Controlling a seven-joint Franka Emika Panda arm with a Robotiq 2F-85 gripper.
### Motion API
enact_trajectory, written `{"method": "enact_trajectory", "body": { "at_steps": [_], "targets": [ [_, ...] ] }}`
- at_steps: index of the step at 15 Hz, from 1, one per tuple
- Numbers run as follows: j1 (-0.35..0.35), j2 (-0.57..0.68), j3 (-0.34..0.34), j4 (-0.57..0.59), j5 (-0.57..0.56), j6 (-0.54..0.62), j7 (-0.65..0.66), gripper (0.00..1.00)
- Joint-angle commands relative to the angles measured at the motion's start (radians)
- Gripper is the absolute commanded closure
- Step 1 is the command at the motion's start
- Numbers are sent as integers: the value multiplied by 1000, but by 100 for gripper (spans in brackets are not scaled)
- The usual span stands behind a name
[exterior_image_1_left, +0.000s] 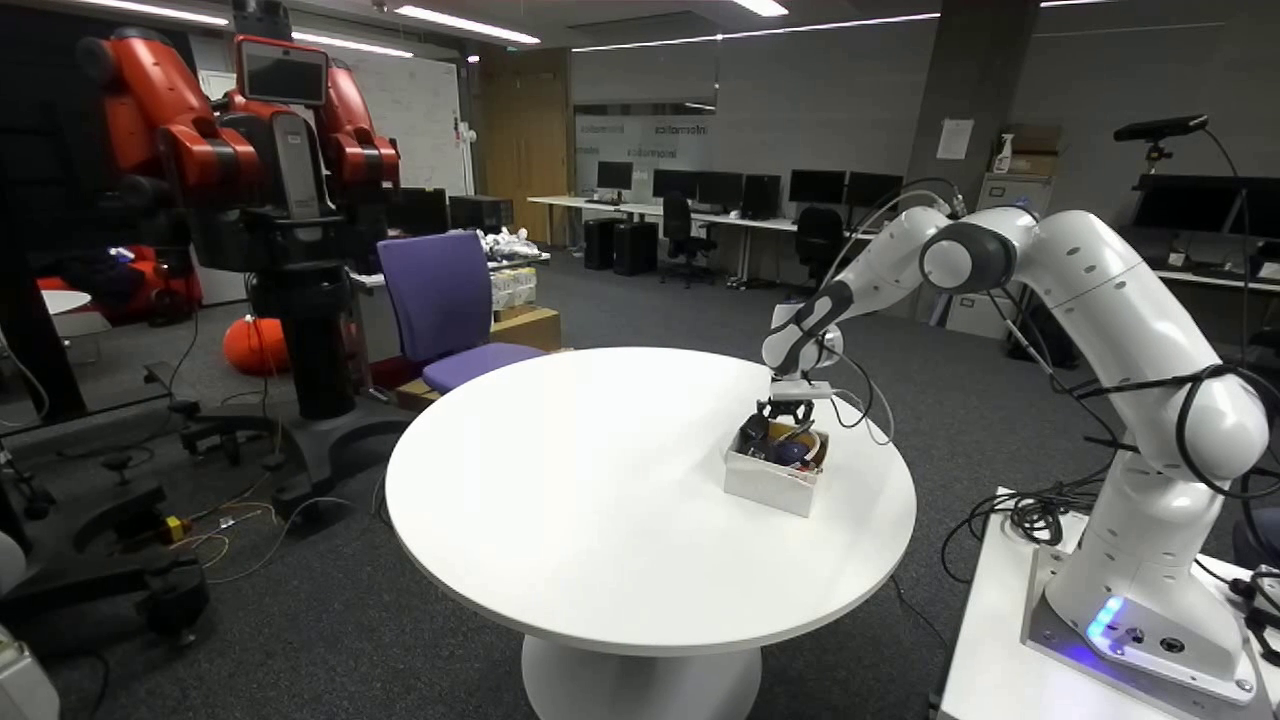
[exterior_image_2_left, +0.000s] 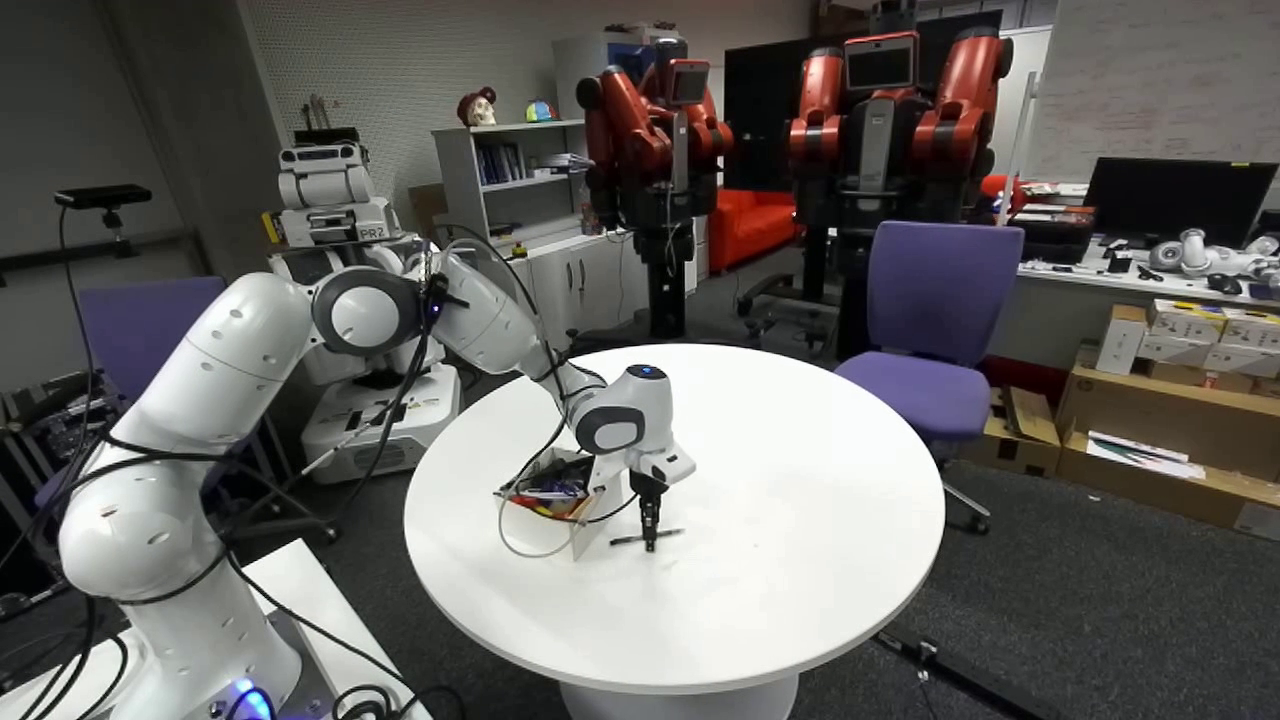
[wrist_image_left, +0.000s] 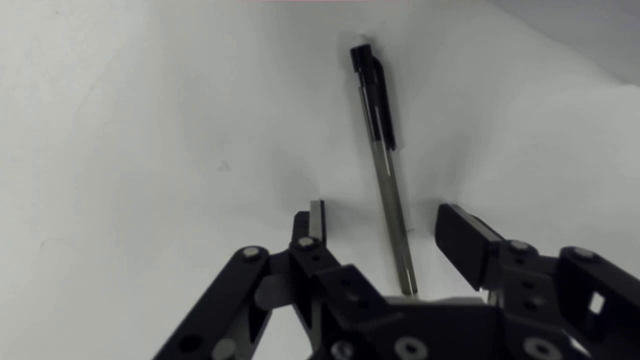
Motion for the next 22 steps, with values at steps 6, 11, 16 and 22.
{"method": "enact_trajectory", "body": {
  "at_steps": [6,11,16,22],
  "targets": [
    [14,9,-18,21,-17,11,27,100],
    [12,-9,-17,5,-15,16,17,98],
    [5,-84,-17,-66,-11,68,-15,98],
    [3,-282,-27,-235,-24,140,-89,98]
  ]
}}
